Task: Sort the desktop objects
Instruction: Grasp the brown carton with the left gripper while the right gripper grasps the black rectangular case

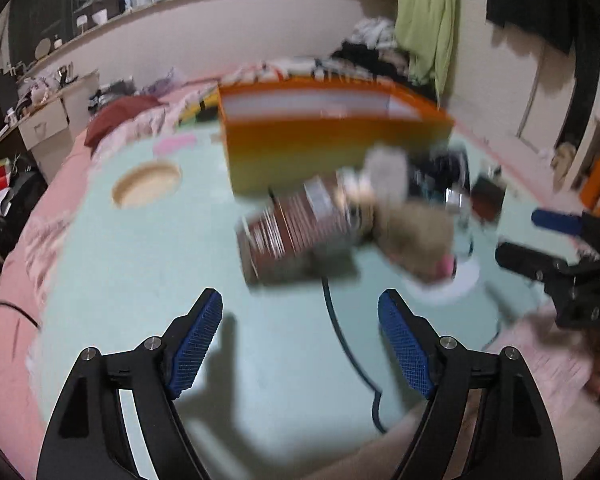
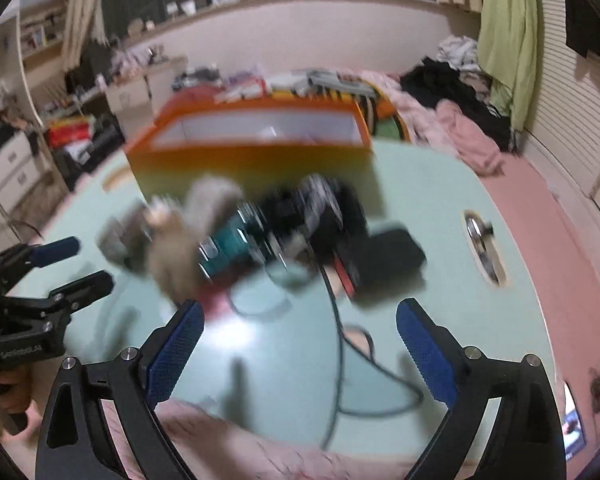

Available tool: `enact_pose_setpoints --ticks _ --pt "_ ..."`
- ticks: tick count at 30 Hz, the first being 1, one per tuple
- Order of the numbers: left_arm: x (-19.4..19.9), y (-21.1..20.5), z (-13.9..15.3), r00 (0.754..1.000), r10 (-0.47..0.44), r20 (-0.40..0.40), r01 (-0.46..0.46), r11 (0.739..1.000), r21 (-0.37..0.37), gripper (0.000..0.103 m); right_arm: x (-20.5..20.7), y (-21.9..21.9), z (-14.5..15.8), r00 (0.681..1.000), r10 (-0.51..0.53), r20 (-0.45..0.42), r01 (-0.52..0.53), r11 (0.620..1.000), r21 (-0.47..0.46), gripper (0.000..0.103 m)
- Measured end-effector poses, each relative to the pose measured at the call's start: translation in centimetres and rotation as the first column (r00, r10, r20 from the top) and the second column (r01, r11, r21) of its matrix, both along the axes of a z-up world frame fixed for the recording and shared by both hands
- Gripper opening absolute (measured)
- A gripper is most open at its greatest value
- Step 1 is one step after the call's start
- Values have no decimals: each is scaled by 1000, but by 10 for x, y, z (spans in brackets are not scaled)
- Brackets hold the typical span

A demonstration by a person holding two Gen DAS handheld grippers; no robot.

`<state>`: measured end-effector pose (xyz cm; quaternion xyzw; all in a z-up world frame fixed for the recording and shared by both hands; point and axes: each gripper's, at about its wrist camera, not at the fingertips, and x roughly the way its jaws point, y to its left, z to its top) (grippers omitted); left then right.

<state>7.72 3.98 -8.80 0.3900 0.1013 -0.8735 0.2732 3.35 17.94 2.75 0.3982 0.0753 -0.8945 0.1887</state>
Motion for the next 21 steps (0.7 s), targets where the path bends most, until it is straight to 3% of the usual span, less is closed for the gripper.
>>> enact_pose_setpoints --ticks 1,3,7,21 --pt "0 8 -5 1000 8 -4 -8 998 -69 85 -6 -1 -15 999 -14 48 13 1000 29 97" --pt "-2 16 -8 1000 6 -23 -9 994 -106 91 -10 4 -22 998 -18 61 19 1000 -11 103" --pt "-2 13 -3 1000 5 -29 -8 997 -79 95 -11 6 -27 998 -16 56 17 1000 -7 103" --pt "-1 14 -3 999 9 -31 -11 996 -86 95 -7 4 -19 999 6 39 -5 1000 -12 103"
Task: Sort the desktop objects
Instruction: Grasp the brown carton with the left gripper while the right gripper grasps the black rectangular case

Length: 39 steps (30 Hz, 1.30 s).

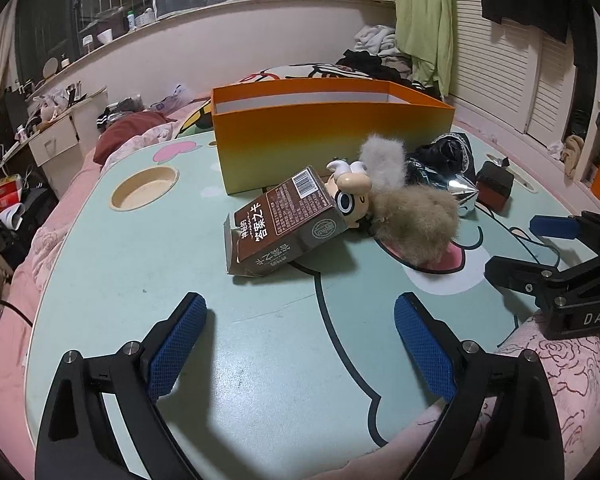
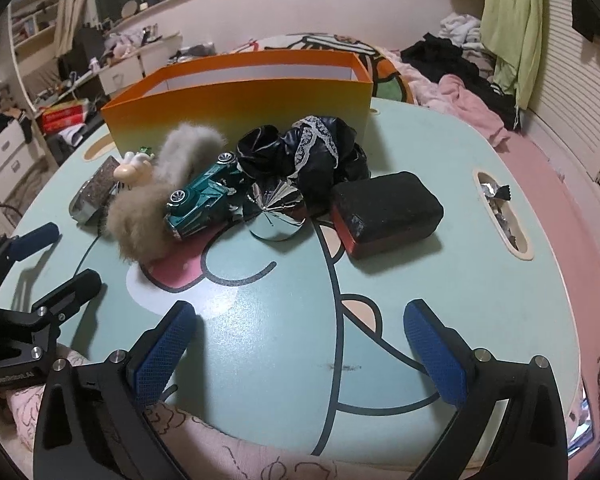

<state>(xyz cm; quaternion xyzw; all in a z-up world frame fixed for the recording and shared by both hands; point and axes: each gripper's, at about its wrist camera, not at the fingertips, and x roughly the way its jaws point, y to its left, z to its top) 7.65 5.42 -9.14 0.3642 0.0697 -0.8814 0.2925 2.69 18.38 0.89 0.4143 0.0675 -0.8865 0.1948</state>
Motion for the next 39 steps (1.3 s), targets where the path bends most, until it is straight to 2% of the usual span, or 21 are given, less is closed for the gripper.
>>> enact_pose_setpoints --ticks 6,8,16,21,24,27,29,32,35,39 --pt "0 2 -1 1000 0 2 0 1000 -2 95 1 0 0 1000 -4 -9 4 1000 -4 103" --pt "-3 2 -5 1000 14 22 -14 1000 -12 102 1 0 0 1000 -5 -11 5 1000 -4 103" --pt "-7 2 -8 998 45 50 -44 999 -27 102 2 2 0 1000 -12 -17 12 1000 -13 103" --pt "-3 -3 -9 999 16 38 -17 1000 10 102 3 2 -1 1000 -12 -17 12 1000 -14 103" --pt "6 -5 -2 1000 -19 -25 20 999 39 101 3 2 -1 1000 -12 -17 12 1000 -14 103" --pt "14 -11 13 997 -19 -80 21 999 25 90 3 2 -2 1000 -12 -17 12 1000 -14 103" --pt "16 -20 21 995 -7 -95 9 1000 26 74 3 2 -2 1000 -12 -17 12 1000 -14 103" --pt "20 -41 30 992 32 -121 -22 996 87 61 3 2 -2 1000 -12 -17 12 1000 -14 103" --pt "16 -55 34 990 38 -138 -19 991 133 60 3 3 -2 1000 -12 -17 11 1000 -14 103" --pt "-9 -46 34 996 -26 -88 37 990 134 63 3 3 -2 1000 -11 -17 11 1000 -15 103"
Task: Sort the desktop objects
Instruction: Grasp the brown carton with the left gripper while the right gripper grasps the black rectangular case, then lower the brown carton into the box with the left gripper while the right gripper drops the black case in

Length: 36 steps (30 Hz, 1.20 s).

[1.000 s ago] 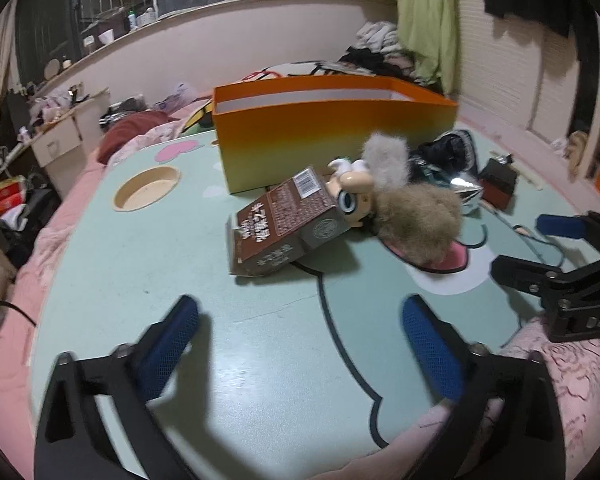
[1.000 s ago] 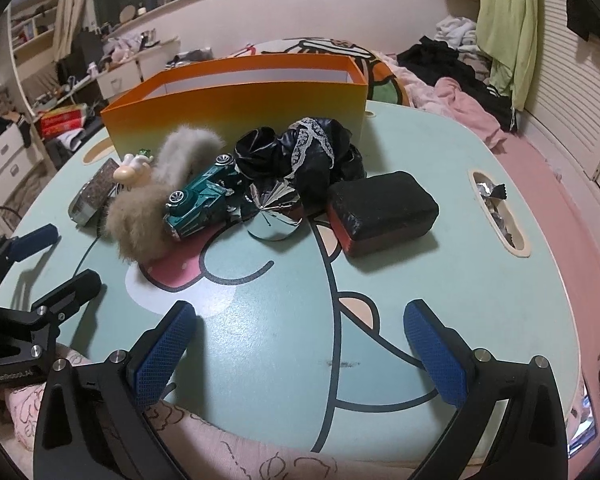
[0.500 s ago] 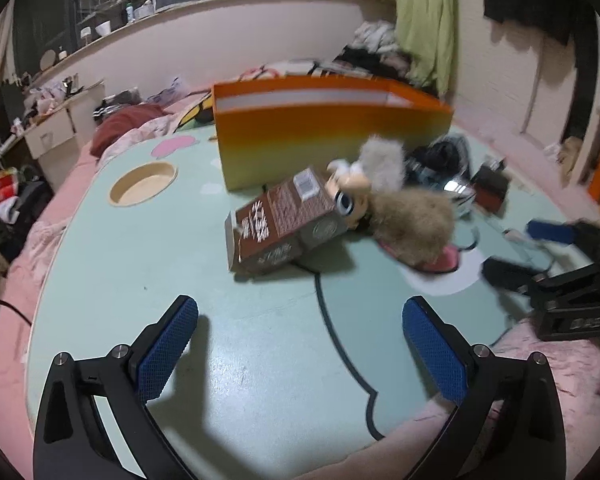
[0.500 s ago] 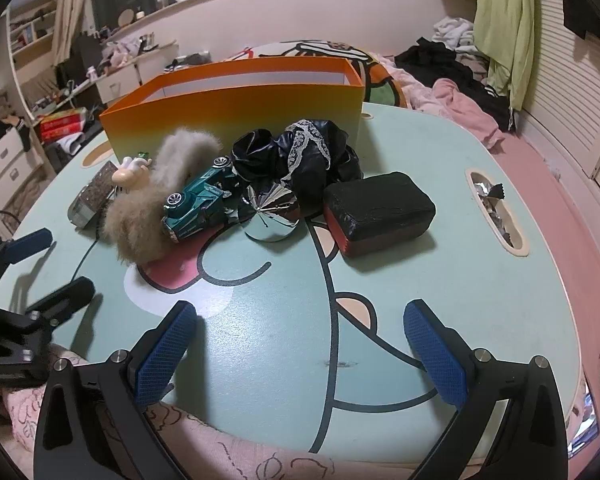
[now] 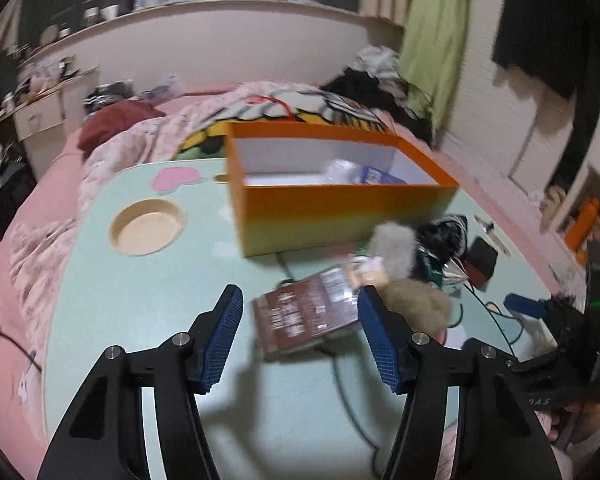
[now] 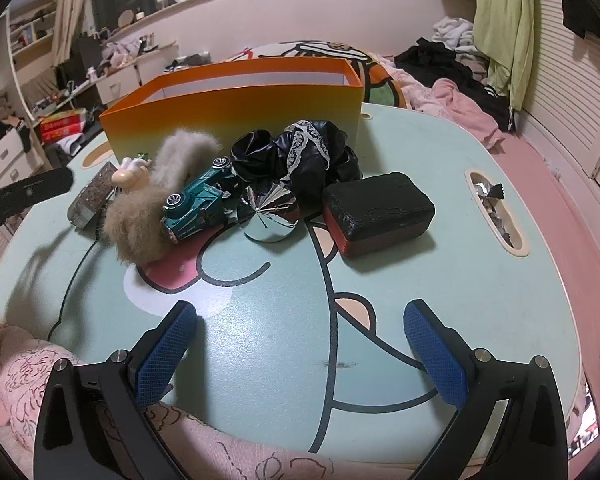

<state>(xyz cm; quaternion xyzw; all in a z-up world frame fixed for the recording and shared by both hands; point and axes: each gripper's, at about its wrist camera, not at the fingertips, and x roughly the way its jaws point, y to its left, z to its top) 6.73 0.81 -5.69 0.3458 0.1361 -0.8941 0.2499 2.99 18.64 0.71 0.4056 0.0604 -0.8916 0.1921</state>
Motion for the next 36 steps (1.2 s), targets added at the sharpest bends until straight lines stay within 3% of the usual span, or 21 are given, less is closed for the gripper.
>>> enact_pose_setpoints --ticks 2,4,6,7,8,9,12,15,17,22,26,28,29,30,36 --pt "-14 7 -4 999 3 50 -1 999 -34 81 0 0 0 1000 0 0 0 1000 0 103" --pt "-24 8 -12 995 26 93 -20 998 -66 81 0 0 0 1000 0 0 0 1000 -2 103" --pt "-28 0 -25 990 38 137 -35 999 -26 81 1 1 0 1000 1 -1 -1 1000 -9 103" --pt "-26 -6 -33 990 22 138 -27 999 32 80 1 3 1 1000 2 -2 -2 1000 -31 103" --pt "-22 -7 -31 993 21 117 -23 1000 13 66 1 8 3 1000 5 -2 -5 997 -73 103" --pt "-18 -7 -31 994 13 111 -15 1000 15 60 1 14 5 1000 7 0 -7 993 -122 102" --pt "-5 -5 -28 997 -8 75 7 1000 18 58 -5 44 9 999 -34 31 42 961 -275 99" --pt "10 -4 -24 999 -6 32 6 1000 0 58 -17 63 14 992 -91 82 114 938 -328 95" --pt "16 -3 -21 1000 -9 4 9 1000 -11 58 -28 65 21 991 -106 81 126 944 -304 94" --pt "16 -2 -10 1000 -12 -19 12 999 -37 58 -50 44 30 998 -48 29 51 994 -97 94" --pt "15 -1 -10 1000 -21 -17 20 999 -37 58 -80 34 21 995 1 96 3 999 -41 94" --pt "14 0 -11 1000 -23 -17 22 999 -39 58 -89 37 15 995 0 99 3 999 -33 92" --pt "14 1 -11 999 -25 -19 25 999 -38 58 -92 37 13 995 17 97 -13 999 -45 68" --pt "15 1 -10 999 -26 -23 25 999 -38 58 -92 37 14 996 31 84 -26 998 -64 60" --pt "19 -1 -1 998 -26 -54 24 999 -48 58 -60 54 19 998 27 61 -16 986 -165 60"
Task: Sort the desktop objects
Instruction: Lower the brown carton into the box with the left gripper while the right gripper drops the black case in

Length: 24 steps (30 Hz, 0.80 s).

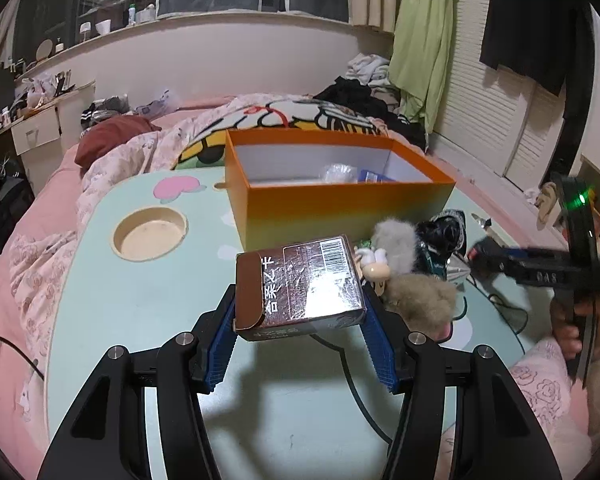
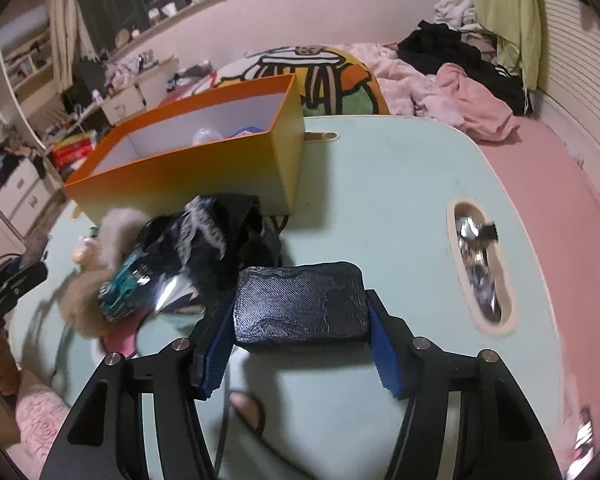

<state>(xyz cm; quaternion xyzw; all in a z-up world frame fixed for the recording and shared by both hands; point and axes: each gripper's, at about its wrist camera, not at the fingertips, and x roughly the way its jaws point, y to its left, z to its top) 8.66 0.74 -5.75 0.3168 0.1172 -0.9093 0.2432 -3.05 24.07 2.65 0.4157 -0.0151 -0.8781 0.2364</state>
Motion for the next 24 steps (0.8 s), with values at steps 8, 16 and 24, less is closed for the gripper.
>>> enact_pose_setpoints --ticks 8,16,24 --pt "-12 -4 38 996 -16 -90 14 1000 -17 58 10 -11 63 990 18 -143 -39 988 -147 60" --pt "-103 -49 69 994 -3 -113 5 1000 16 60 -67 -110 94 977 79 -199 -82 997 -8 61" --pt "-112 -76 15 999 32 -35 -28 994 109 71 -77 -105 44 996 27 -79 -28 1000 -13 79"
